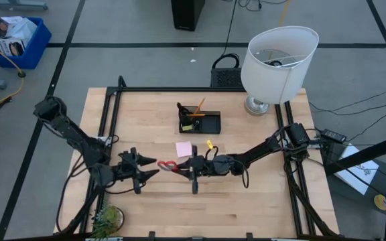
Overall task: Pick and place office supplies into organizer
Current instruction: Put the red scissors into the desk organizer
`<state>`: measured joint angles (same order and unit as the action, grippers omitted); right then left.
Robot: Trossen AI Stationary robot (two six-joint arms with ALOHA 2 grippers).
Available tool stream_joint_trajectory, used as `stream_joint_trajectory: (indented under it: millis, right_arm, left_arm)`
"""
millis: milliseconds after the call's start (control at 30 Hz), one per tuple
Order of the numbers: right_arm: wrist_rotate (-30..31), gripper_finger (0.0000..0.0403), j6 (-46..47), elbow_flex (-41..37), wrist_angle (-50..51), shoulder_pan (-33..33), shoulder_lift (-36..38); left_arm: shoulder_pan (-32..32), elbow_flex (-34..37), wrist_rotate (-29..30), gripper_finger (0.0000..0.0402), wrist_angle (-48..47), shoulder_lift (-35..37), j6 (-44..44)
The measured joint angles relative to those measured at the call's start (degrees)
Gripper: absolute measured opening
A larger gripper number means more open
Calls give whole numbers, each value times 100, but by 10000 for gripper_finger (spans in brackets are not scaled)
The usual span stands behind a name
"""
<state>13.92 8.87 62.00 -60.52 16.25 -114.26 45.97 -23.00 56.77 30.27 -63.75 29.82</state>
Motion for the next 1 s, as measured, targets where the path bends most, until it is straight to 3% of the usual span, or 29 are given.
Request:
stream_joint_trajectory:
  millis: [300,567,800,933,1000]
  right_arm:
    - [-191,30,76,0,-52,-7,0]
    - [-221,42,302,0,-24,-51,0]
    - [-216,32,395,0,101,-129,1]
    - [-195,58,393,0,129,-129,0]
    - [-197,70,331,0,126,-129,1]
  left_arm:
    - [-613,0,-857,228,130,0,-121]
    - [-775,0,-1163,198,394,2,-467]
    - [-918,0,-1386,102,391,2,-448]
    - [-966,0,-1644,28,393,2,-572]
    - [-974,0,-1624,16,391,2,-594]
